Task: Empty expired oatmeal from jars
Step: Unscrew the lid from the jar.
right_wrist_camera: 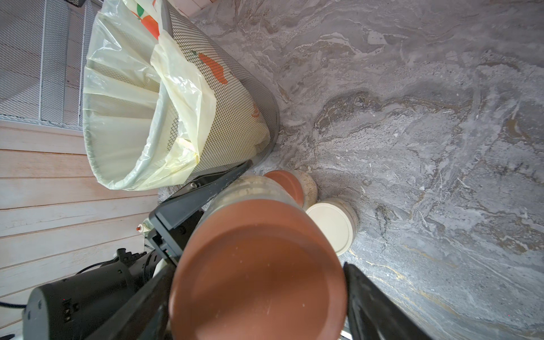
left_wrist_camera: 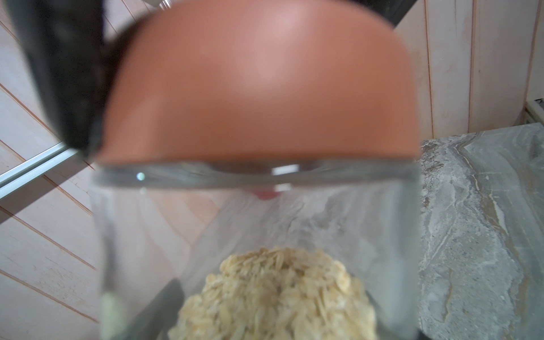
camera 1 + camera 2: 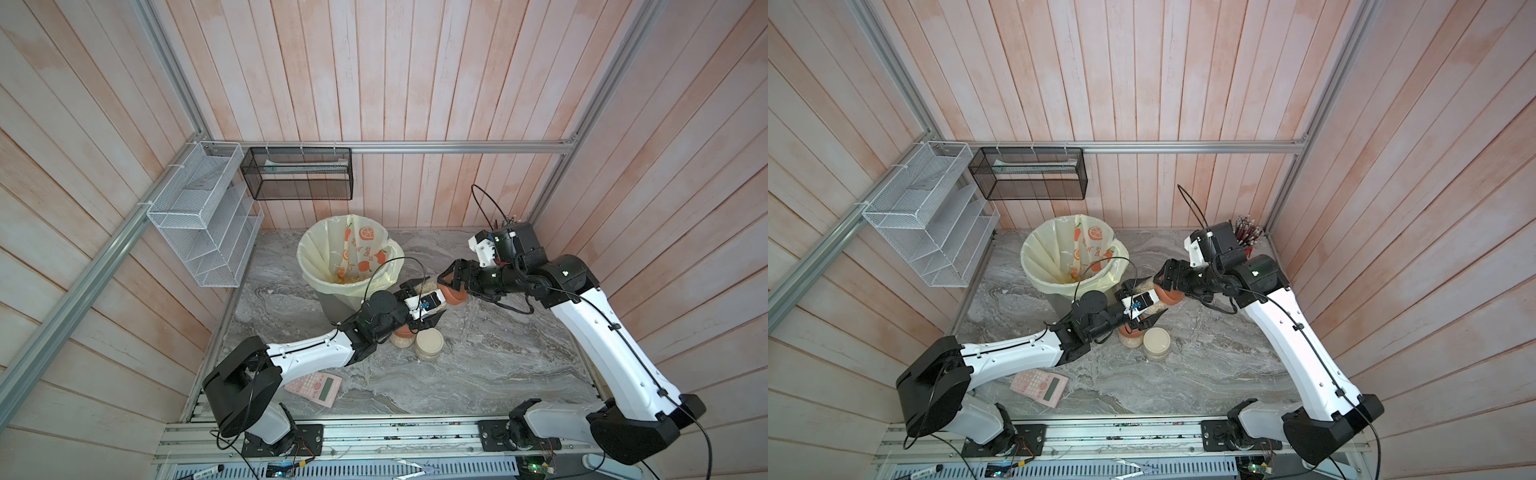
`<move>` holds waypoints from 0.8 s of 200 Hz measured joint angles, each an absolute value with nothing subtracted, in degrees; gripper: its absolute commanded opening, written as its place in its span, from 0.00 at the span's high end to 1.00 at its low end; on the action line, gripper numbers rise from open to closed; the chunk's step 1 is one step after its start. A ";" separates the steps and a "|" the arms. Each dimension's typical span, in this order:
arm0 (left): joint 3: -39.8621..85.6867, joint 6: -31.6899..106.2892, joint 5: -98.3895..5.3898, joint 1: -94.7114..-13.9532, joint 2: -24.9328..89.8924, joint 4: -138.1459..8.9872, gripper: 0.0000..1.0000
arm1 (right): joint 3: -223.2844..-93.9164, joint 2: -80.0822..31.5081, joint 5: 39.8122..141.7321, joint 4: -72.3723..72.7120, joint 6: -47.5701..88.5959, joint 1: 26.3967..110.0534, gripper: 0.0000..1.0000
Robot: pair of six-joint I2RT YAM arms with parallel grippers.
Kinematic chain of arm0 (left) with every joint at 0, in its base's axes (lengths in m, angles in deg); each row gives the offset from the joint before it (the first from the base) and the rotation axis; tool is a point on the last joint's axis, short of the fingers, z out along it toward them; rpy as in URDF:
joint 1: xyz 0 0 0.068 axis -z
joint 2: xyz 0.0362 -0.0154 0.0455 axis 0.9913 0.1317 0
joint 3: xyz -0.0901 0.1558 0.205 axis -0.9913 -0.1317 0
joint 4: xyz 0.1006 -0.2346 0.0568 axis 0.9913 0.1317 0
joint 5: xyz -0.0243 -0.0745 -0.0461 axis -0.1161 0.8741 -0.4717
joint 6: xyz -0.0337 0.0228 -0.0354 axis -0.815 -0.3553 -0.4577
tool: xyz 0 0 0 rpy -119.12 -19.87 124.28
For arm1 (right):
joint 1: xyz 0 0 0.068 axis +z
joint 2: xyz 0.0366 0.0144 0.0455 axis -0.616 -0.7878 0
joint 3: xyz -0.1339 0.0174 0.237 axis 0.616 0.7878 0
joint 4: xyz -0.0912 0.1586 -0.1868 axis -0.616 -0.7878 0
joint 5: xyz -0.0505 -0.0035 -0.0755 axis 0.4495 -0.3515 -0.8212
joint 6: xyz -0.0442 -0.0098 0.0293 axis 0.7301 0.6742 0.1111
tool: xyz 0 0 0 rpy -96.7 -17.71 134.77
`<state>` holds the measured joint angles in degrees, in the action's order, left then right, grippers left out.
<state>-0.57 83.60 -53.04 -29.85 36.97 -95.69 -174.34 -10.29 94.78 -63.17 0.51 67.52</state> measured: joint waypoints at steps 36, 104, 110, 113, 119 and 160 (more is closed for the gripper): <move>-2.64 79.40 -49.17 -30.95 35.59 -96.74 0.82 | -173.61 -9.94 95.79 -62.34 6.94 68.48 0.49; -4.50 72.43 -38.59 -34.18 32.47 -97.04 0.82 | -169.16 -6.38 102.96 -55.41 26.15 68.55 0.73; -4.65 72.17 -37.91 -34.47 32.25 -97.02 0.82 | -169.02 -6.40 103.57 -54.95 27.92 68.52 0.73; -4.74 72.02 -37.63 -34.62 32.16 -97.02 0.82 | -168.94 -6.40 103.92 -54.76 28.82 68.52 0.73; -4.87 71.80 -36.95 -34.86 32.05 -96.95 0.82 | -168.87 -6.56 104.40 -54.60 30.48 68.52 0.73; -5.29 71.23 -33.76 -36.11 31.75 -95.69 0.82 | -168.81 -7.34 105.97 -55.06 43.55 68.70 0.65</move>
